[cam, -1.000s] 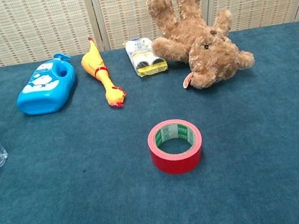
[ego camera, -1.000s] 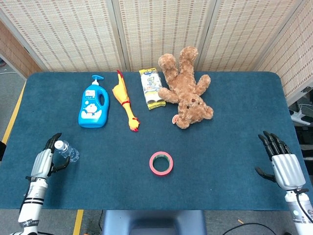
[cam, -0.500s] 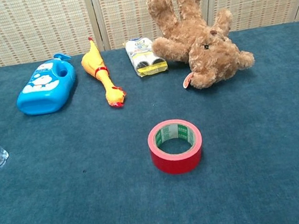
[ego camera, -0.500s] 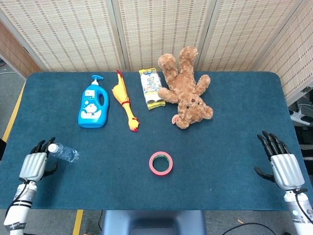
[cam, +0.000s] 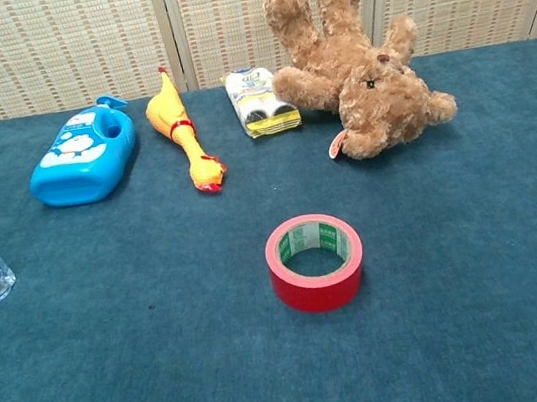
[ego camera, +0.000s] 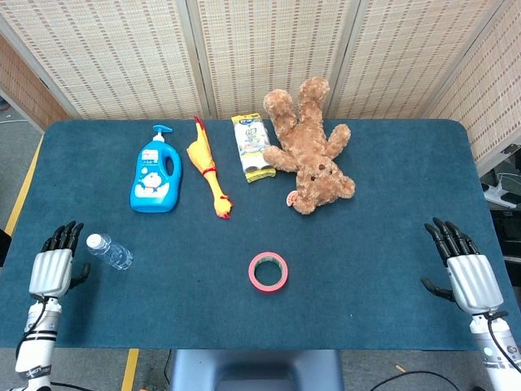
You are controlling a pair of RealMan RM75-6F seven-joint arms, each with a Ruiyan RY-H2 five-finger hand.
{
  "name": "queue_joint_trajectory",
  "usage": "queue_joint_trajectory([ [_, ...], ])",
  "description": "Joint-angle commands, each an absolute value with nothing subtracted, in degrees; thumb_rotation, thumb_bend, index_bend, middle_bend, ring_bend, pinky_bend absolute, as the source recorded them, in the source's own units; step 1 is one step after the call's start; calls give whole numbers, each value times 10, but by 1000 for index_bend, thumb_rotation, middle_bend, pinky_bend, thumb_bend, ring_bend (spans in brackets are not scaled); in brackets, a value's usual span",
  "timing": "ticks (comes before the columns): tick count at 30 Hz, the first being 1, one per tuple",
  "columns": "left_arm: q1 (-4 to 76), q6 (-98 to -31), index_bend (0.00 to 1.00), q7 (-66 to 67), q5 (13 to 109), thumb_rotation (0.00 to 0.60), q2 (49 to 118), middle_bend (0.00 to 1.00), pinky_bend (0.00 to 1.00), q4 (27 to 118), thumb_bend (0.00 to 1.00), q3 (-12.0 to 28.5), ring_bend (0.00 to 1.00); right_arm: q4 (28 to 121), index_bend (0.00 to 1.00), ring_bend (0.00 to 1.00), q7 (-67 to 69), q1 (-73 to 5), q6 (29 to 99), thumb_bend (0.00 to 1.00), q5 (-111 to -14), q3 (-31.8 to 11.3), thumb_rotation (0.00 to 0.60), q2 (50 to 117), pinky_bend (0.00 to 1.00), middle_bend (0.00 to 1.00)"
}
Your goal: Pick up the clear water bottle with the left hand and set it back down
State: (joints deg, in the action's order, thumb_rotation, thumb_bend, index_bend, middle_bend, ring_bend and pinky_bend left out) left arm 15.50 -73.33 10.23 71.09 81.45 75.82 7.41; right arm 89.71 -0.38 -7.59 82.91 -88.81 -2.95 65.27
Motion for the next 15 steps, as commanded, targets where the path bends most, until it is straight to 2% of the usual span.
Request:
queue_joint_trajectory([
  [1,155,-740,0,100,716,600,815,0,164,767,380,76,0,896,0,0,-3,-75,831,102,-889,-29,600,653,170,0],
  [9,162,-751,0,108,727,600,810,0,165,801,380,85,0,895,0,0,2,-71,837,102,-891,-28,600,651,170,0],
  [15,165,-743,0,122,717,600,810,0,164,785,381,86,0,894,0,0,8,-70,840,102,-891,-28,600,650,170,0],
])
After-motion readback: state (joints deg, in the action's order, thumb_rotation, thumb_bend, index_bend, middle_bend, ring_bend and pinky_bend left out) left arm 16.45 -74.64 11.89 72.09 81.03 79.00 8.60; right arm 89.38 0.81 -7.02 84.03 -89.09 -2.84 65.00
